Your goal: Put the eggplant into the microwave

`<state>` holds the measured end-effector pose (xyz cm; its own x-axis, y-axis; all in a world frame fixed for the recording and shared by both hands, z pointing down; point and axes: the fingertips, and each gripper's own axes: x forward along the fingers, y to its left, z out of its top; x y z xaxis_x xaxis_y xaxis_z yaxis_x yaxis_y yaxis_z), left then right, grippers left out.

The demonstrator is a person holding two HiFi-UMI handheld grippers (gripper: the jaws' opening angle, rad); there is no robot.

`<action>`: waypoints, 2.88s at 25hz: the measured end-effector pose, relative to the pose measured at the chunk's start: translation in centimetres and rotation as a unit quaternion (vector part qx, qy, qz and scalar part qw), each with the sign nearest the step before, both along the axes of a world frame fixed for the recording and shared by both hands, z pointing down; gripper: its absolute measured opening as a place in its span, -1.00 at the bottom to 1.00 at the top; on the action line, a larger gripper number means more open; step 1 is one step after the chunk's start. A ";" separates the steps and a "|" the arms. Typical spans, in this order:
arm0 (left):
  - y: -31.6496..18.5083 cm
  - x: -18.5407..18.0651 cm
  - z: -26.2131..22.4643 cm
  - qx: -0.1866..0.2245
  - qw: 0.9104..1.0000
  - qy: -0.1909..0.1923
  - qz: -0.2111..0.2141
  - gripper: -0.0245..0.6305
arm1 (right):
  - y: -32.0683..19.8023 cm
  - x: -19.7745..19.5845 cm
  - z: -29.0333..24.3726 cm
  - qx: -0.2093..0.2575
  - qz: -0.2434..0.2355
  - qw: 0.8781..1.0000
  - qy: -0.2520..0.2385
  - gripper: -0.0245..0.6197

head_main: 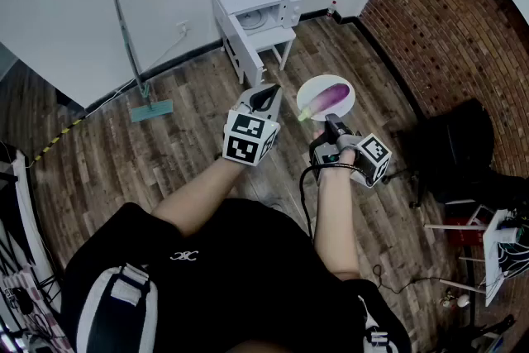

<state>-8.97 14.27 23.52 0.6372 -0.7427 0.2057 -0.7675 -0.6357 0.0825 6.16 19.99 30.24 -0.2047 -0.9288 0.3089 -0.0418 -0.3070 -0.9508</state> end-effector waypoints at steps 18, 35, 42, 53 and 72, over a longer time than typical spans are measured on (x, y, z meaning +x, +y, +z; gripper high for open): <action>2.3 7.7 1.5 -0.015 1.000 -0.003 -0.023 -0.93 | 1.7 6.8 0.7 0.004 -0.038 0.999 0.004 -0.85; -1.7 12.6 3.3 -0.029 0.999 -0.001 -0.036 -0.93 | -2.3 11.9 2.6 0.012 -0.054 0.998 0.001 -0.85; -8.5 15.8 3.8 -0.038 0.999 0.013 -0.031 -0.93 | -8.7 14.8 2.9 0.010 -0.055 0.998 0.009 -0.85; -20.6 19.8 4.1 -0.063 0.997 0.026 -0.021 -0.93 | -20.5 18.1 2.0 -0.004 -0.050 0.999 0.017 -0.85; -37.1 10.5 5.3 -0.075 0.988 0.060 -0.122 -0.93 | -39.8 10.6 2.4 -0.007 -0.145 0.989 0.022 -0.85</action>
<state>1.56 -22.86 28.79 0.4686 -0.8446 0.2589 -0.8759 -0.4060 0.2606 16.76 -19.84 32.62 -0.4475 -0.8286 0.3364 -0.1718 -0.2895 -0.9416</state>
